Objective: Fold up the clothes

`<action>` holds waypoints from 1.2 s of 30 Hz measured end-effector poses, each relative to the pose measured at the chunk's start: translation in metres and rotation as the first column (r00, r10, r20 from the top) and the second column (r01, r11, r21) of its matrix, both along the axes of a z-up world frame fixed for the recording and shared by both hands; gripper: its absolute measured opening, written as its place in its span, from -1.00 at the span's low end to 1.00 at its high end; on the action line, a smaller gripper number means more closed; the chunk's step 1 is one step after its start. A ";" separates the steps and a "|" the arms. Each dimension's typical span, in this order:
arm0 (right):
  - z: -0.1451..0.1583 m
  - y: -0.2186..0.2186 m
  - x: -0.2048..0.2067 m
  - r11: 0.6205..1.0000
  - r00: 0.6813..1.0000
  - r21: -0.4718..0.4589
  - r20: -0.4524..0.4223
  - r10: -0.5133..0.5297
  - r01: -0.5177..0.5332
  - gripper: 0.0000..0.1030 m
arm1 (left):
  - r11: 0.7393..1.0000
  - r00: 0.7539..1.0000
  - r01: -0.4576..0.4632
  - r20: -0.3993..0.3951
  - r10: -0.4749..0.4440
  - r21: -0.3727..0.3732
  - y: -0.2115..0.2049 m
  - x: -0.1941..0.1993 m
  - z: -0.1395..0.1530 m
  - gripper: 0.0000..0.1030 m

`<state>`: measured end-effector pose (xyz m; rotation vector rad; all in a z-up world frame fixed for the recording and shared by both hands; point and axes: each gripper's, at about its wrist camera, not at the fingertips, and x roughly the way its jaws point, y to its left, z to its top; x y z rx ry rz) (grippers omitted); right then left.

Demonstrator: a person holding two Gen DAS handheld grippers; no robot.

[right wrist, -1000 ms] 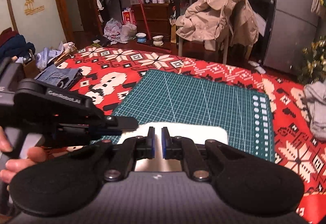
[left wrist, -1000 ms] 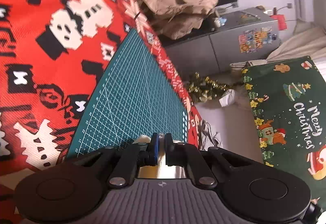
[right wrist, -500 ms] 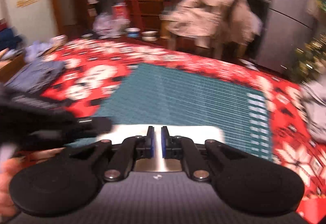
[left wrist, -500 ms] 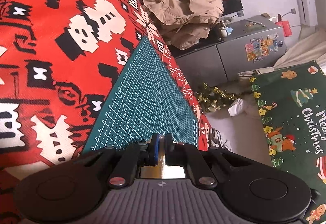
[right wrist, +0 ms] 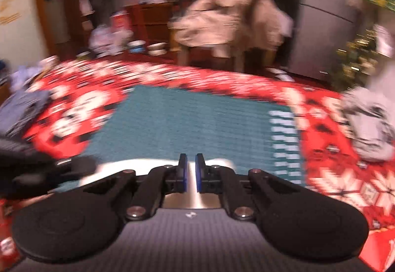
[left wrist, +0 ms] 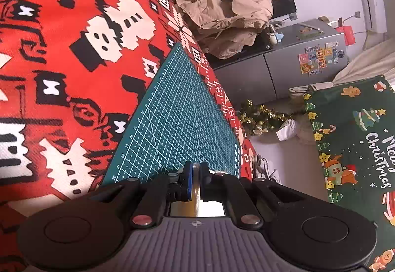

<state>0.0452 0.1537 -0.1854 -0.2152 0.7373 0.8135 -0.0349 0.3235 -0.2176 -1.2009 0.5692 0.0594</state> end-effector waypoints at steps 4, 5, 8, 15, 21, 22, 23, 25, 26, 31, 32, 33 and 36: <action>0.000 0.004 -0.003 1.000 1.000 -0.004 0.002 0.016 -0.016 -0.87 | 1.000 1.000 -0.003 0.000 0.003 -0.023 0.001 0.000 -0.002 -0.89; 0.000 0.004 -0.004 1.000 1.000 -0.005 0.002 0.020 -0.020 -0.87 | 1.000 1.000 -0.004 -0.002 0.004 -0.028 0.001 0.000 -0.003 -0.89; 0.000 0.007 -0.006 0.999 0.999 -0.008 0.003 0.032 -0.032 -0.87 | 0.999 1.000 -0.004 -0.004 0.004 -0.033 0.001 0.001 -0.003 -0.89; 0.007 0.001 -0.029 0.997 0.997 -0.002 -0.008 0.082 -0.082 -0.86 | 0.997 1.000 0.002 -0.008 -0.002 -0.073 0.005 0.000 -0.005 -0.87; 0.013 -0.024 -0.028 0.999 0.999 -0.036 0.044 0.019 -0.017 -0.82 | 0.995 1.000 0.022 0.000 -0.022 -0.099 0.008 -0.007 0.001 -0.81; 0.012 -0.024 -0.029 0.999 0.999 -0.037 0.045 0.024 -0.022 -0.82 | 0.995 1.000 0.030 0.000 -0.030 -0.093 0.006 -0.009 0.003 -0.79; 0.011 -0.024 -0.031 0.999 0.998 -0.036 0.046 0.034 -0.032 -0.82 | 0.996 0.999 0.038 -0.002 -0.039 -0.085 0.004 -0.011 0.005 -0.73; 0.010 -0.023 -0.035 0.998 0.997 -0.035 0.048 0.053 -0.051 -0.81 | 0.995 0.998 0.060 -0.009 -0.061 -0.081 -0.003 -0.014 0.007 -0.68; 0.009 -0.022 -0.039 0.997 0.996 -0.035 0.049 0.068 -0.067 -0.81 | 0.994 0.997 0.075 -0.016 -0.076 -0.082 -0.008 -0.016 0.007 -0.68; 0.009 -0.023 -0.061 0.991 0.991 -0.062 0.058 0.123 -0.120 -0.82 | 0.993 0.992 0.116 -0.037 -0.117 -0.029 -0.029 -0.032 0.012 -0.71; 0.009 -0.026 -0.065 0.990 0.990 -0.064 0.050 0.129 -0.126 -0.82 | 0.992 0.992 0.122 -0.041 -0.123 -0.030 -0.031 -0.036 0.012 -0.79; 0.009 -0.030 -0.070 0.989 0.990 -0.067 0.043 0.134 -0.131 -0.81 | 0.991 0.991 0.127 -0.042 -0.129 -0.033 -0.033 -0.038 0.011 -0.91; 0.006 -0.043 -0.089 0.984 0.987 -0.090 0.027 0.157 -0.154 -0.81 | 0.992 0.990 0.130 -0.047 -0.130 -0.003 -0.038 -0.048 0.012 -0.91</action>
